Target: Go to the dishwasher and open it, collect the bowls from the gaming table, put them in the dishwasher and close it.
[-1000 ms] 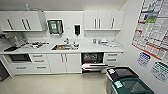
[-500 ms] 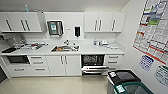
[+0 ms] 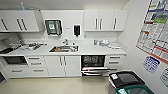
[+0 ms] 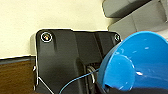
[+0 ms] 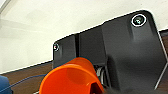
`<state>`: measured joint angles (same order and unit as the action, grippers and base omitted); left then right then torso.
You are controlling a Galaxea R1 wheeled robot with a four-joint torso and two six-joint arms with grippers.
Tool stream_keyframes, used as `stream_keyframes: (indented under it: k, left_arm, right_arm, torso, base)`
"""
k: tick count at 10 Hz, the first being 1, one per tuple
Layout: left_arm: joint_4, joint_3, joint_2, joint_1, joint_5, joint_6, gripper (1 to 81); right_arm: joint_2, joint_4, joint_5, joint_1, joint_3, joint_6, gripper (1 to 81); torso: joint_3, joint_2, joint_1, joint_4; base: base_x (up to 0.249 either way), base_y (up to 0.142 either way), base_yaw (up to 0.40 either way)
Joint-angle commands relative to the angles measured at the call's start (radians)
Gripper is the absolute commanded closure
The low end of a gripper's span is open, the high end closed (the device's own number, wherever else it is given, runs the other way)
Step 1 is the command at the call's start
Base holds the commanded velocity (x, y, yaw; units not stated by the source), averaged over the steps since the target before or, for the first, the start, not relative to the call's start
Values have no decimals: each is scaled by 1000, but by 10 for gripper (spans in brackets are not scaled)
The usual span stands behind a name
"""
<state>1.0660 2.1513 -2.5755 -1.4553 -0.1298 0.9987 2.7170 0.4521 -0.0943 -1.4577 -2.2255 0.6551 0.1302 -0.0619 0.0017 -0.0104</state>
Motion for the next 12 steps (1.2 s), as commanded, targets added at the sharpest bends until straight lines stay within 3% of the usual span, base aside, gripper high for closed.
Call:
stream_keyframes:
  k: [1,12]
  left_arm:
    - [2,-8,32,42,21,1,811]
    - [3,-8,35,43,4,1,811]
  right_arm:
    - [-9,11,36,42,21,-2,811]
    - [-15,13,36,45,24,-2,811]
  torso:
    - [0,0,0,0]
    - [0,0,0,0]
  base:
    - [103,0,0]
    - [55,0,0]
